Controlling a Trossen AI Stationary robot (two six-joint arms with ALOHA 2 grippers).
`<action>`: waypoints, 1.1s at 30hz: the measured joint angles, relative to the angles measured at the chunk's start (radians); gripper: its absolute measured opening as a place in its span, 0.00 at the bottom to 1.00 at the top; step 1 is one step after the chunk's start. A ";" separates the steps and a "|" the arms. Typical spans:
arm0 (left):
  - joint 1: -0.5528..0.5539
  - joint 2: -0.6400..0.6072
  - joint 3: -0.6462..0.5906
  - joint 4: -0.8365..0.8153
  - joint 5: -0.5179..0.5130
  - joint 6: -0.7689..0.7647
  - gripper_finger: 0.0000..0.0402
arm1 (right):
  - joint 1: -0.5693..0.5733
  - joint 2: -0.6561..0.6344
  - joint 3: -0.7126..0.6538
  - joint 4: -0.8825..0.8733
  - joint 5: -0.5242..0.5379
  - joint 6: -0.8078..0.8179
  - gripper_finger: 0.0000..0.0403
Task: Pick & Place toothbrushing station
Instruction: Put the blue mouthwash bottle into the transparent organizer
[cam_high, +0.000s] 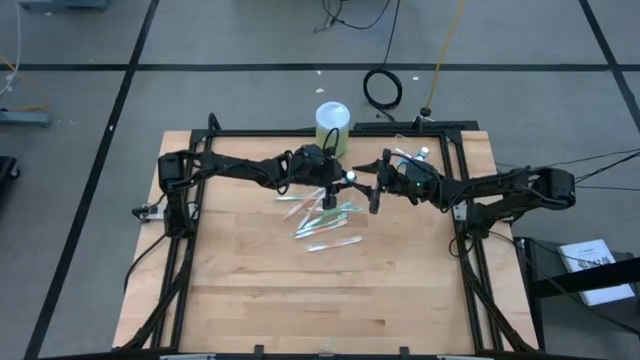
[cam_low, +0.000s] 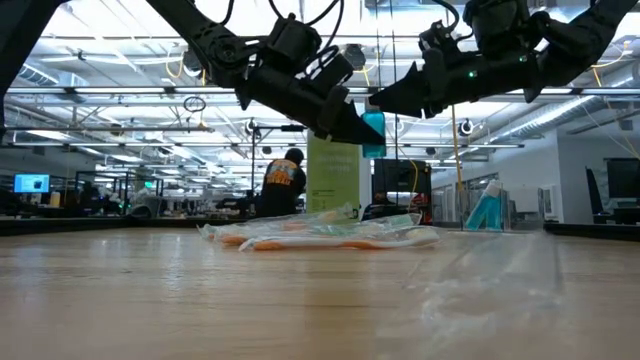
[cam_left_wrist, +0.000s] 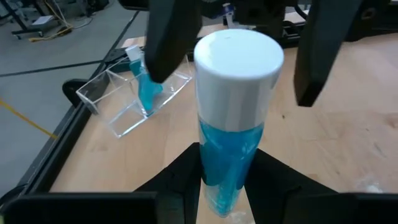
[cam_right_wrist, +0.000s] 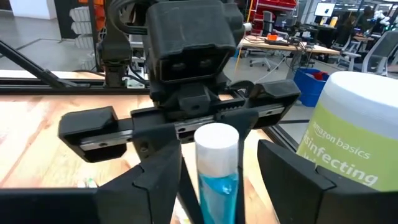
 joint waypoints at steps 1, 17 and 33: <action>0.000 0.000 0.000 0.000 0.000 -0.001 0.27 | 0.000 0.000 0.000 0.000 0.000 0.000 0.49; -0.025 0.000 0.000 0.008 -0.004 -0.004 0.27 | 0.001 0.000 -0.001 0.014 -0.005 0.000 0.36; -0.041 -0.001 0.000 0.010 0.007 -0.027 0.27 | 0.002 0.015 -0.002 0.040 -0.017 0.019 0.32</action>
